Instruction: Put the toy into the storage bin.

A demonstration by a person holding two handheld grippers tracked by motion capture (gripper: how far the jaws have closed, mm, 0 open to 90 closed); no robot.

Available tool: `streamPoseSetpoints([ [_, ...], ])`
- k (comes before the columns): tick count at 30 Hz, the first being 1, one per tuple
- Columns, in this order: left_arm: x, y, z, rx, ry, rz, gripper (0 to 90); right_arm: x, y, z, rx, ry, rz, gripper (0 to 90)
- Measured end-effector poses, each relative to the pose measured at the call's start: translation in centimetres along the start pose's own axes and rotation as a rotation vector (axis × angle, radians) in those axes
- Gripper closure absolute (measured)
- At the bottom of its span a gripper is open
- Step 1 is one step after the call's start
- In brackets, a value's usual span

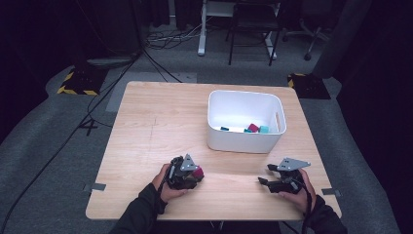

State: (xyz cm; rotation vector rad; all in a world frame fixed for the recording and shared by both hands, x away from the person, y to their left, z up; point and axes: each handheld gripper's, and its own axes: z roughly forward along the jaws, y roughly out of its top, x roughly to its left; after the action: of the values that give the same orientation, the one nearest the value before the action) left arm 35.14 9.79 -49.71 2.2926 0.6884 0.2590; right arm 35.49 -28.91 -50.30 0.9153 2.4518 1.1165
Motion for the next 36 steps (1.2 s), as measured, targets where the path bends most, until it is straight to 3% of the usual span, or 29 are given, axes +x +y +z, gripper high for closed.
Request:
streamPoseSetpoints([
  [6, 0.1, -0.1, 0.1, -0.012, -0.016, -0.012, 56.6, 0.0, 0.0, 0.0, 0.000, 0.000, 0.000, 30.9],
  [12, 0.2, 0.1, 0.1, -0.004, -0.009, 0.008, 56.7, 0.0, 0.0, 0.0, 0.000, 0.000, 0.001, 30.8],
  [15, 0.5, 0.2, -0.2, -0.014, -0.016, -0.007, 56.7, 0.0, 0.0, 0.0, 0.000, 0.000, -0.001, 30.8],
  [24, 2.4, 1.0, -1.3, -0.065, 0.013, -0.073, 56.7, 0.0, 0.0, 0.0, 0.000, 0.000, -0.001, 30.8],
  [30, 4.1, 1.8, -2.1, -0.087, 0.034, -0.088, 56.7, 0.0, 0.0, 0.0, 0.000, 0.001, -0.002, 30.7],
  [31, 4.3, 1.9, -2.3, -0.093, 0.029, -0.106, 56.7, 0.0, 0.0, 0.0, 0.000, 0.002, 0.000, 30.7],
  [33, 5.0, 2.3, -2.7, -0.090, 0.068, -0.096, 56.7, 0.0, 0.0, 0.0, 0.000, 0.000, -0.002, 30.7],
  [35, 5.7, 2.7, -3.0, -0.091, 0.066, -0.114, 56.7, 0.0, 0.0, 0.0, 0.000, 0.002, -0.001, 30.7],
  [36, 6.1, 2.9, -3.2, -0.095, 0.093, -0.107, 56.7, 0.0, 0.0, 0.0, -0.001, 0.000, -0.002, 30.7],
])
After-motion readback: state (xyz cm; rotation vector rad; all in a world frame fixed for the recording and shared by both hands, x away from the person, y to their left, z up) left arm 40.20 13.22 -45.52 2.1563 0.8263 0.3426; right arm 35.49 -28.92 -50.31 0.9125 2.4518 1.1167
